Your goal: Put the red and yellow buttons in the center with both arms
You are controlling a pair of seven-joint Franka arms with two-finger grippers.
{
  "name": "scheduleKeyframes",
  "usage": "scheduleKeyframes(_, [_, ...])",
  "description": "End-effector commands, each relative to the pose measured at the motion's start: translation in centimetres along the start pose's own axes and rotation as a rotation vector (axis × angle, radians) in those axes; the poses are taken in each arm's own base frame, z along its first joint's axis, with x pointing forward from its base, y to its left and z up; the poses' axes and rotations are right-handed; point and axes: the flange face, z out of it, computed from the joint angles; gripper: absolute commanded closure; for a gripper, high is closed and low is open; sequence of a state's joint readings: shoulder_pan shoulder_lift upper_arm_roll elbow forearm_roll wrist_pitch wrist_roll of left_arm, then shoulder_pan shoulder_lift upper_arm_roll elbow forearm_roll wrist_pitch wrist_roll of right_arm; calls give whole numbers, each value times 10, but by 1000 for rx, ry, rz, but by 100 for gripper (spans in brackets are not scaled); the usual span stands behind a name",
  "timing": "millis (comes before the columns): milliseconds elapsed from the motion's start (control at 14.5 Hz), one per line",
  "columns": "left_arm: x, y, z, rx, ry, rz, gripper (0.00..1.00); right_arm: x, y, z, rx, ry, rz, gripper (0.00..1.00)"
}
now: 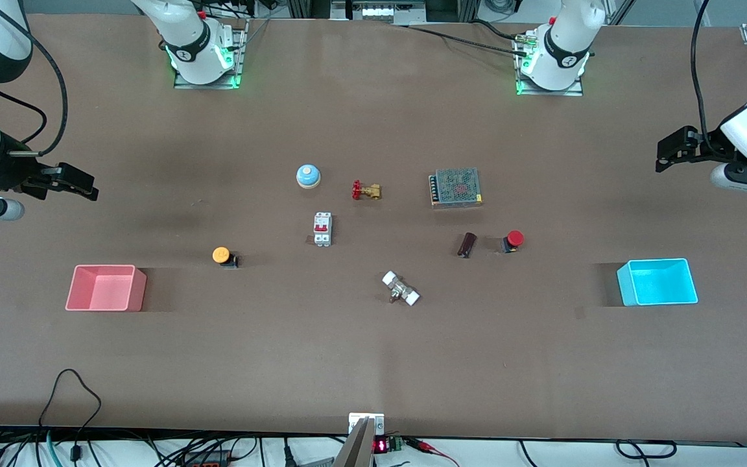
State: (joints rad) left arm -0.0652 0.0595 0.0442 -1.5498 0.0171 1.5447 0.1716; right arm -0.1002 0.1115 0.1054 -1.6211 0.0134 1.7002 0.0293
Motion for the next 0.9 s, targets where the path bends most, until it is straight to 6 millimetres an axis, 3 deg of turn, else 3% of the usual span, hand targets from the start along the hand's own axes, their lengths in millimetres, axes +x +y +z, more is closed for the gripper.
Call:
scheduleKeyframes(0, [-5, 2, -2, -17, 6, 16, 0, 2, 1, -11, -11, -16, -9, 0])
scheduleKeyframes(830, [-8, -1, -3, -17, 0, 12, 0, -2, 3, -11, -19, -40, 1, 0])
